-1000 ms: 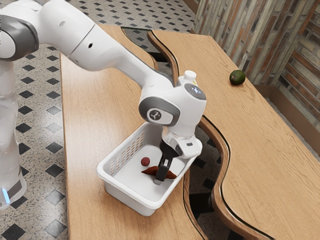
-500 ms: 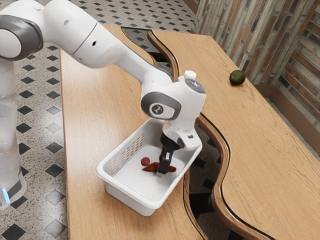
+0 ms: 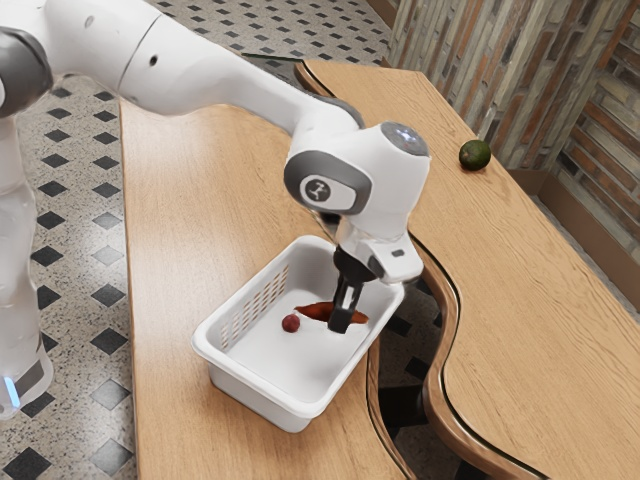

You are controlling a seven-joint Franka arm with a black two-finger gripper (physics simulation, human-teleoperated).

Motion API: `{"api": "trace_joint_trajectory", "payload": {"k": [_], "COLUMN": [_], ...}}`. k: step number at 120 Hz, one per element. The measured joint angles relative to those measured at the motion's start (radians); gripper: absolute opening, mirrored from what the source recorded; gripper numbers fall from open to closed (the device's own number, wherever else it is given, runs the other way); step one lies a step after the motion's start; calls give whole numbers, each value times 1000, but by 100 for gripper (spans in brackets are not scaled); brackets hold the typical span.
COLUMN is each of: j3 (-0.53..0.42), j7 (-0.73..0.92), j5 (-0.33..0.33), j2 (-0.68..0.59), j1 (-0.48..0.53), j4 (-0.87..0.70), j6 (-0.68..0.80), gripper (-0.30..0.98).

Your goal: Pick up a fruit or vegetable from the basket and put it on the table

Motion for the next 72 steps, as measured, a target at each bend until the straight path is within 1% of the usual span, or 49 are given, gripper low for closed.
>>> {"api": "trace_joint_trajectory", "payload": {"k": [9,19,25,31,40,49,56,58,66,72], "j3": [97,238,301,331,347,400,420,423,428,431], "j7": [-15,-29,-37,-45,-57,-66,-73,-75,-81,-86], "j5": [5,13,25,37,47,53,56,56,57,56], "j2": [-42,-70,-75,-76,-76,-69,-61,-58,-50,-47], "j1": [-13,41,62,71,93,122,139,140,136,132], "j4": [68,109,125,131,135,135,136,136,136,136], "j6": [-85,-174,-220,-258,-300,-331,-347,-350,-359,-364], "gripper": [14,15,15,14,14,14,15,17,36,46]}}
